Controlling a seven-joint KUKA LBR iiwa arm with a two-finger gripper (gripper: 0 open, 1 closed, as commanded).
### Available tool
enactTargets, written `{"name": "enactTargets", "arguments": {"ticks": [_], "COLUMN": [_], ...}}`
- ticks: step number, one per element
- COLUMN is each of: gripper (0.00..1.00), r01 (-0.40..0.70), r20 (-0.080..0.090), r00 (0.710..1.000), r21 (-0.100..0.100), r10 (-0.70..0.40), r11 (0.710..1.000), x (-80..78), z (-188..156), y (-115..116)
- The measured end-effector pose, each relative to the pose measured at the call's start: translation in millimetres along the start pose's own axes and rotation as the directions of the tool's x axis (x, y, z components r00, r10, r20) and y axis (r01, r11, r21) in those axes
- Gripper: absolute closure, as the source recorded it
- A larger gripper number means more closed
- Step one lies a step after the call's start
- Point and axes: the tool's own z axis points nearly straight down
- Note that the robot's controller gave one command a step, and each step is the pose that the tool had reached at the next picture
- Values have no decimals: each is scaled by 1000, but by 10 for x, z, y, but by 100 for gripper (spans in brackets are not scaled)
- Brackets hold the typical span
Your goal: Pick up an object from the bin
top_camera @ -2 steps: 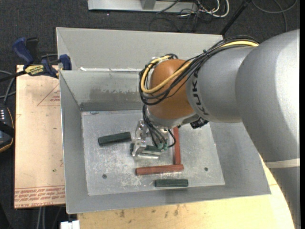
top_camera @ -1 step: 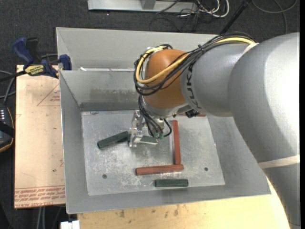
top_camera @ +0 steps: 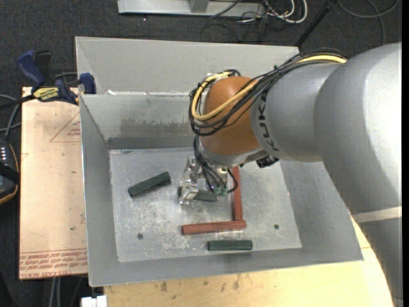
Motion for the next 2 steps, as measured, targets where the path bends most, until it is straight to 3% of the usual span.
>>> {"name": "enactTargets", "arguments": {"ticks": [1, 2], "gripper": [100, 100], "r01": [-5, -10], "r20": [-7, 7], "r00": [1000, 1000], "r21": [4, -2], "r10": [5, 10], "r11": [1000, 1000], "x": [-21, 29], "z": [-520, -736], "y": [102, -49]}}
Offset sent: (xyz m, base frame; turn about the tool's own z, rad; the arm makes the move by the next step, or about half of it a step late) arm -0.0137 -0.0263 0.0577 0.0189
